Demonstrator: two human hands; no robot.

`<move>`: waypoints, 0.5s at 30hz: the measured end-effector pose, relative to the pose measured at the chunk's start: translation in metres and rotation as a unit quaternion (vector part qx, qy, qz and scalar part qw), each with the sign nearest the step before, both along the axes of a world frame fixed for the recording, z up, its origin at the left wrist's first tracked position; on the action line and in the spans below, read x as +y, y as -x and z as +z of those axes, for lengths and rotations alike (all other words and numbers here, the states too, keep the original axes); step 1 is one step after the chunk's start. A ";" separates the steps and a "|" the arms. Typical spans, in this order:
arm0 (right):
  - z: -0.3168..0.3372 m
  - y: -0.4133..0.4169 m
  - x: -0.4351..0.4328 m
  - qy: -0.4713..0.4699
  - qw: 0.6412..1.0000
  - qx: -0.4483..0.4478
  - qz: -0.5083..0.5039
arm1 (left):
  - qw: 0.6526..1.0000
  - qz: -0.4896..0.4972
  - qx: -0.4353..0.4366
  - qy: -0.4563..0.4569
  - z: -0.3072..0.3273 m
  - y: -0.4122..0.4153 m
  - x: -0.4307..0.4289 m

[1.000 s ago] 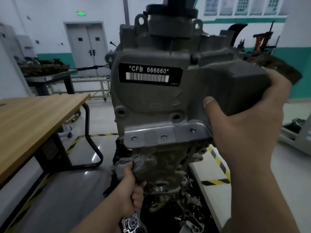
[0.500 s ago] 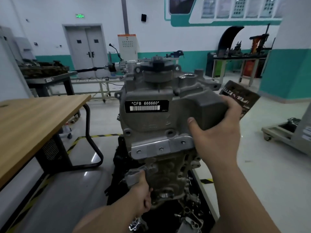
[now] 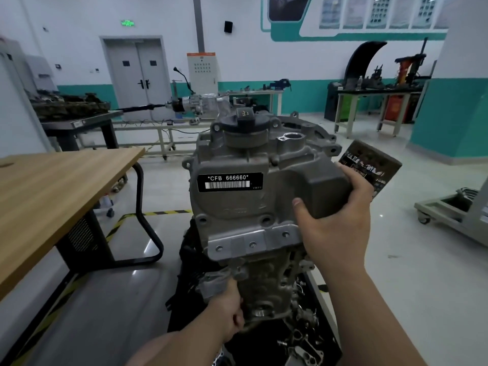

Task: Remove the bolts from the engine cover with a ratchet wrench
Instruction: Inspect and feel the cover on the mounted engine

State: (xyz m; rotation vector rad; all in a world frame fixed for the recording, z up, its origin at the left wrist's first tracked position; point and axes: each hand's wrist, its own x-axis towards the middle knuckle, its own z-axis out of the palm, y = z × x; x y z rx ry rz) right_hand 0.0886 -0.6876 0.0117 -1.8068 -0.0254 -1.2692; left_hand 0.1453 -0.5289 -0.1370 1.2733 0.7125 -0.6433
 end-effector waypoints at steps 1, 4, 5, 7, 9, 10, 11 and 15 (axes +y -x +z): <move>-0.002 -0.002 0.000 -0.003 1.000 -0.007 0.004 | 1.000 0.013 -0.006 0.006 -0.003 -0.003 -0.001; -0.003 0.000 0.001 -0.015 0.999 -0.035 0.013 | 0.998 0.050 -0.036 -0.001 -0.012 -0.008 -0.004; -0.004 0.001 0.001 -0.017 0.998 -0.051 0.017 | 0.997 0.058 -0.045 -0.008 -0.014 -0.010 -0.004; -0.006 0.004 0.001 -0.011 0.996 -0.082 0.025 | 0.995 0.077 -0.062 -0.010 -0.020 -0.013 -0.004; -0.010 0.008 0.002 -0.001 0.994 -0.104 0.040 | 0.993 0.094 -0.066 0.006 -0.023 -0.016 -0.003; -0.011 0.008 0.003 0.008 0.992 -0.115 0.046 | 0.993 0.101 -0.066 0.014 -0.024 -0.017 -0.004; -0.013 0.007 0.003 0.019 0.991 -0.123 0.047 | 0.992 0.110 -0.066 0.022 -0.025 -0.018 -0.004; -0.013 0.001 0.002 0.026 0.991 -0.124 0.046 | 0.988 0.130 -0.065 0.050 -0.024 -0.022 -0.005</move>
